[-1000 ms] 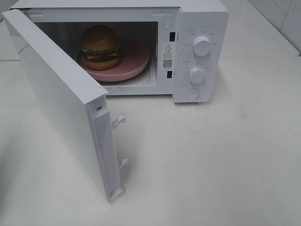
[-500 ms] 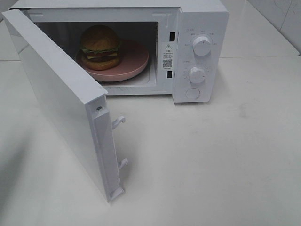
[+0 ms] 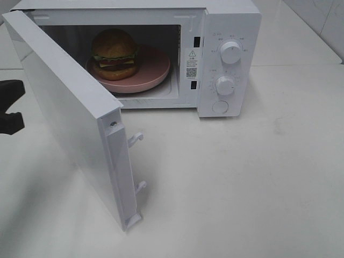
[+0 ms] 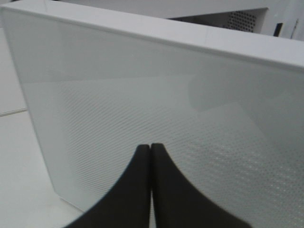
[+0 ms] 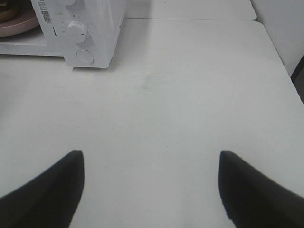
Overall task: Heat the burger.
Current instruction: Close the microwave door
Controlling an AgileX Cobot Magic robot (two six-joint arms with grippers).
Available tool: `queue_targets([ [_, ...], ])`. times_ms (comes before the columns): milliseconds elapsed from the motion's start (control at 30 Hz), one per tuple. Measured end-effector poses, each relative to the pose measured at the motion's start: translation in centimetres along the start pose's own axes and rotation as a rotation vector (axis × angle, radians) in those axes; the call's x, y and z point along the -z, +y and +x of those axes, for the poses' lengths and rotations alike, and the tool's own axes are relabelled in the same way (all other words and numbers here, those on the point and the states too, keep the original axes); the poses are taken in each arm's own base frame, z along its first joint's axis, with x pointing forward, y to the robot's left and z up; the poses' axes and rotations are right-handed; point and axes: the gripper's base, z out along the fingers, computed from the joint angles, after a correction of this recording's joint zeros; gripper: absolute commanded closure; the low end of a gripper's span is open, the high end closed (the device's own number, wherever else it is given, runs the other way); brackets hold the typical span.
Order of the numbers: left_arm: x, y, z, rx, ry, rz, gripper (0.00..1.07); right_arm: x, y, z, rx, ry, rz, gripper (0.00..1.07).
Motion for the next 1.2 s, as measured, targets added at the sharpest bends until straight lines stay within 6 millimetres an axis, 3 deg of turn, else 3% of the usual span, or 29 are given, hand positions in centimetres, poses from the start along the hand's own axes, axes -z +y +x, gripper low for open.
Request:
queue_targets([
  [700,-4.9,-5.7,0.1,-0.005,0.028,0.058,1.07,0.0,0.0,0.0,0.0,-0.001,0.0,0.32],
  [1200,-9.9,-10.8,-2.1,0.009,-0.03,0.051,1.07,0.0,0.0,0.0,0.0,-0.001,0.0,0.32],
])
